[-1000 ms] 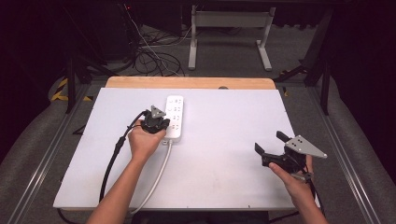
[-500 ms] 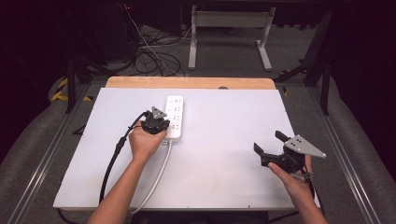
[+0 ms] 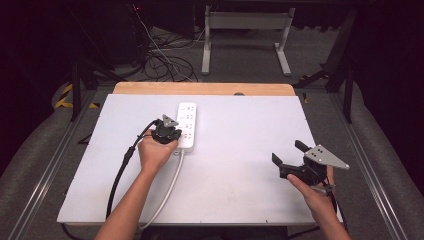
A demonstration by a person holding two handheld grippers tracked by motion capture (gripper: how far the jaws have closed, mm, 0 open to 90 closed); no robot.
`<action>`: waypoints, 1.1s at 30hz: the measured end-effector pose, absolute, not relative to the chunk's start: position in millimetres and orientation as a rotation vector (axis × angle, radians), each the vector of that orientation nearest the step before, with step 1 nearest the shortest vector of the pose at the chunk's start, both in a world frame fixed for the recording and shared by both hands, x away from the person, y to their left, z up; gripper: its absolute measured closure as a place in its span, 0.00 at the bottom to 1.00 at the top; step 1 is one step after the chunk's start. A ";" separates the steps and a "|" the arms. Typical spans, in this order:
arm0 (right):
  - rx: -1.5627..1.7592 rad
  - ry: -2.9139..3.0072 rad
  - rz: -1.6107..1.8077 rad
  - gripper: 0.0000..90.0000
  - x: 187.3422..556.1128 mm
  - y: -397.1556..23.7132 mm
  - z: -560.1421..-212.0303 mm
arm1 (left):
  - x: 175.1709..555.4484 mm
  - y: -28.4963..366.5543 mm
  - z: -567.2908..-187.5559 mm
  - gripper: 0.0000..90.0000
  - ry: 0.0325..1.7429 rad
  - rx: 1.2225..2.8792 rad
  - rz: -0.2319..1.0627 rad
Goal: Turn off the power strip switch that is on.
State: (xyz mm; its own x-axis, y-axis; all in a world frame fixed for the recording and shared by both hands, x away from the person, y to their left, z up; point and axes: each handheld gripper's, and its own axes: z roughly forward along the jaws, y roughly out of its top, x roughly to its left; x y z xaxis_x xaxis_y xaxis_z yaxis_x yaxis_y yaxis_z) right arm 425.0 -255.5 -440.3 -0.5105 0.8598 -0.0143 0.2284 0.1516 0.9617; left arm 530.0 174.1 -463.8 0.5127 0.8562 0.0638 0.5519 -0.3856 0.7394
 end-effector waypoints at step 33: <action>1.044 1.850 1.379 0.08 424.9 -252.9 -440.4 | 529.8 180.6 -464.8 1.00 1.148 2.074 0.545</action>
State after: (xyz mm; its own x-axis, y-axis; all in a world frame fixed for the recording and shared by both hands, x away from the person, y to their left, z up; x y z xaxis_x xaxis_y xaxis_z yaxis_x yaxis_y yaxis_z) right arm 424.9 -252.9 -440.4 -0.5107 0.8597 -0.0091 0.2366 0.1507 0.9599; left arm 529.8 180.6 -464.8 0.5196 0.8539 0.0286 0.5621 -0.3668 0.7413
